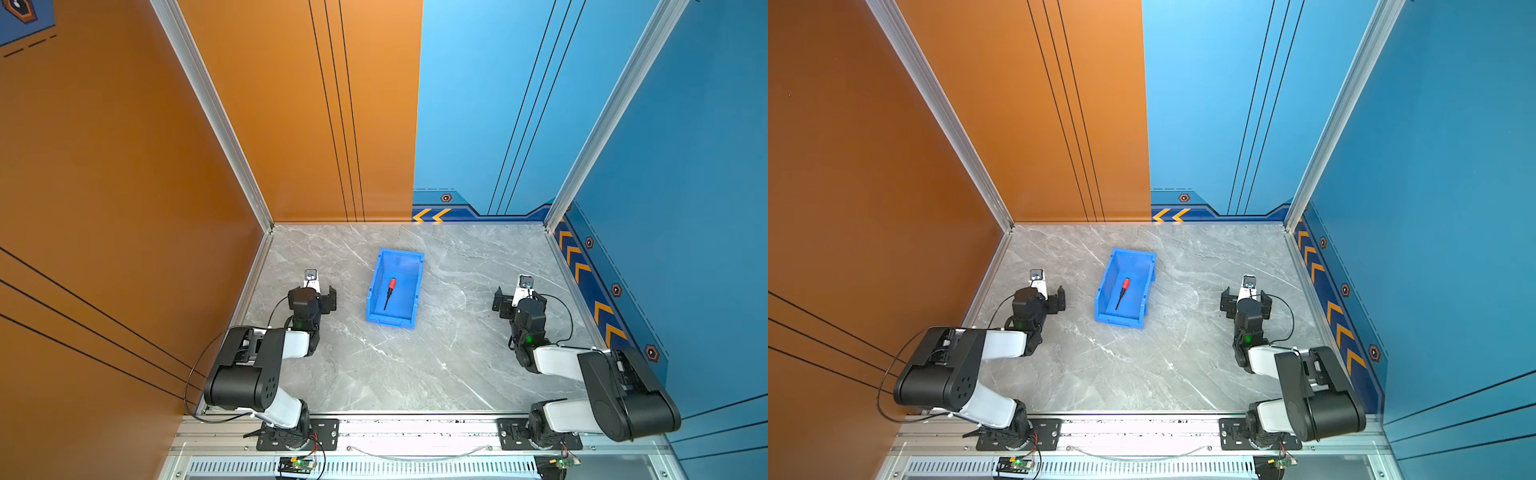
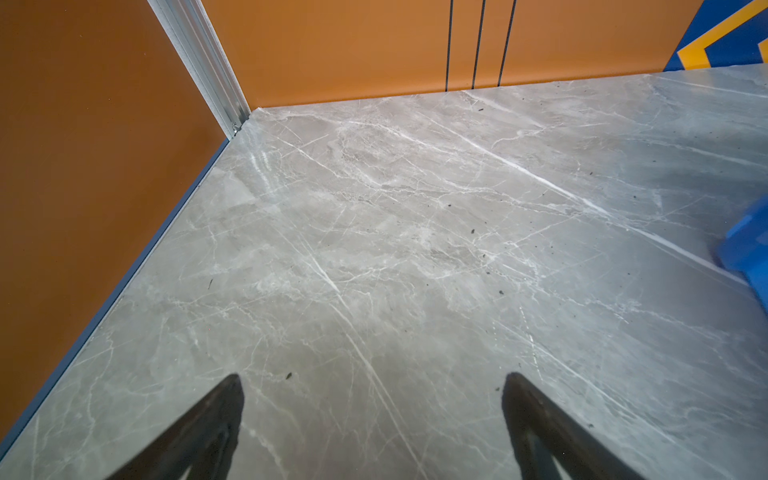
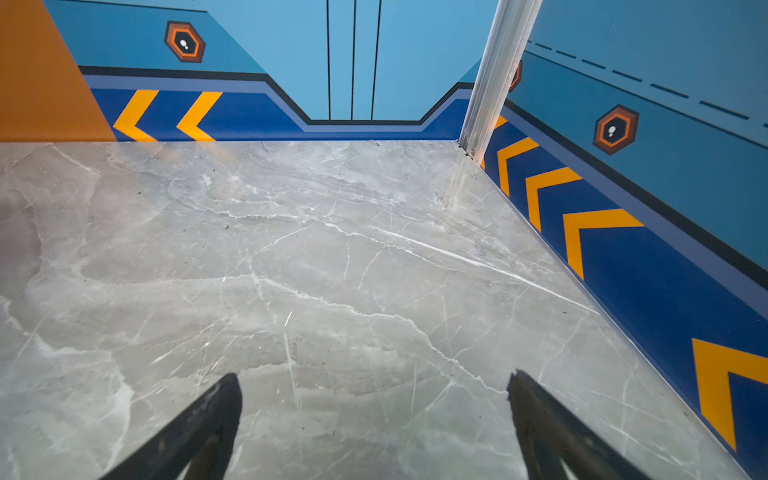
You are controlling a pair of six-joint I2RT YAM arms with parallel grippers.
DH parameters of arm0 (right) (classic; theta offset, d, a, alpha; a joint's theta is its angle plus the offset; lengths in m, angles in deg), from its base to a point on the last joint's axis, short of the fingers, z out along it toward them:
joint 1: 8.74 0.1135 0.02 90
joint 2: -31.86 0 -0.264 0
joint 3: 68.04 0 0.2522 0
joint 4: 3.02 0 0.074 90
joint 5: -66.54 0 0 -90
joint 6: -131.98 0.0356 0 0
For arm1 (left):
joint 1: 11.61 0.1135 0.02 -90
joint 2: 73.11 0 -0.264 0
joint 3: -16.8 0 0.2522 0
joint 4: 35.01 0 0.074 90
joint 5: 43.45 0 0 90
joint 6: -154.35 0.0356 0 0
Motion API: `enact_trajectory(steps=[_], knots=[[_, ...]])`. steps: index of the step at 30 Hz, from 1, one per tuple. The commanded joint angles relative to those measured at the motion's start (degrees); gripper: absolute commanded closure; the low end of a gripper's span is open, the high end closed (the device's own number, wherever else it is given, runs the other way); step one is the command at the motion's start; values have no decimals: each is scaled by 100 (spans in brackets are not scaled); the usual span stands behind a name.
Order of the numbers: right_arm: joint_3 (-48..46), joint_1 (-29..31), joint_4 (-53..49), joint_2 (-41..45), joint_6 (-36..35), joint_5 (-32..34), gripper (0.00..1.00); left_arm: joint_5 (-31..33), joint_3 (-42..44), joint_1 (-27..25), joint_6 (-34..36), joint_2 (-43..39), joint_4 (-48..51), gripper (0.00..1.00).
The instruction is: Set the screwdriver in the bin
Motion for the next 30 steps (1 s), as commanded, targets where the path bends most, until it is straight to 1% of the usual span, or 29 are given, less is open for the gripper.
enact_trajectory(steps=[1,3,6,9,30], knots=[[-173,-97,1132,-525,-97,-261,0,-229,57,44,-106,59,-313,2],[-112,-89,1266,-739,-130,-255,0,-225,71,44,-113,70,-354,2],[317,-145,244,-608,96,42,0,-201,77,44,-108,72,-360,2],[487,-379,-116,-597,351,-87,0,-184,86,35,-98,77,-406,2],[456,-398,-34,-623,360,-113,0,-212,93,46,-103,87,-433,2]])
